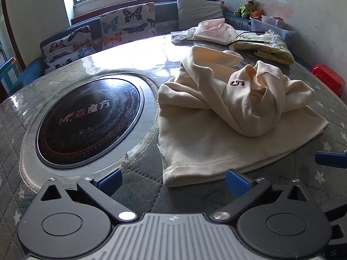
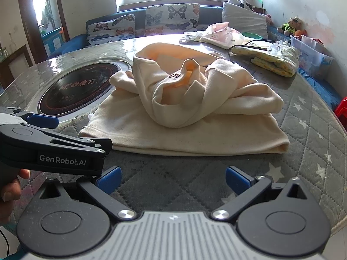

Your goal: Fold clothes

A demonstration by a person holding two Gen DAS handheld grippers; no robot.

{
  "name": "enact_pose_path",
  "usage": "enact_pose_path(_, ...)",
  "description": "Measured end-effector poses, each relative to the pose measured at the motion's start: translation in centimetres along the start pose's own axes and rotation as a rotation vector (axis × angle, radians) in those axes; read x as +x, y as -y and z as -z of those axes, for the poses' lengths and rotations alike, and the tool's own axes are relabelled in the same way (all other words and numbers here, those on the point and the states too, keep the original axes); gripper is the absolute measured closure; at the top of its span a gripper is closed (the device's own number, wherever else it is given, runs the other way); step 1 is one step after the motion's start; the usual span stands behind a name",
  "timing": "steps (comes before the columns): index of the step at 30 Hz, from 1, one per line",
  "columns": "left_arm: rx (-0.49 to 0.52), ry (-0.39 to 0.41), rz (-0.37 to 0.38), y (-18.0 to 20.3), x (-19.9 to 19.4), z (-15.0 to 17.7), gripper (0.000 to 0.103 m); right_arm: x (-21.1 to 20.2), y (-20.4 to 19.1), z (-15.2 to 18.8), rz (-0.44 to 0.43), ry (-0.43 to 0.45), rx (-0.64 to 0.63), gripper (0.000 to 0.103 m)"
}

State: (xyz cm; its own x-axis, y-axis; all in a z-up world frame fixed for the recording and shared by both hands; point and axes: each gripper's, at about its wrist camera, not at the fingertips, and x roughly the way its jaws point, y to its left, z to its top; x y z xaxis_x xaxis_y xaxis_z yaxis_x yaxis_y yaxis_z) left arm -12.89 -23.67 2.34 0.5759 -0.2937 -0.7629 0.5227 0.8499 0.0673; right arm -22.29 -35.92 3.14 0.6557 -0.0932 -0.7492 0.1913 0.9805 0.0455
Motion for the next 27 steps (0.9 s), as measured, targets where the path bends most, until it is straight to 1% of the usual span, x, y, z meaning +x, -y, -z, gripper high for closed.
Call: enact_pose_path(27,-0.008,-0.03,0.004,0.0,1.4,-2.2,0.0,1.2,0.8,-2.0,-0.006,-0.012,0.011,0.0)
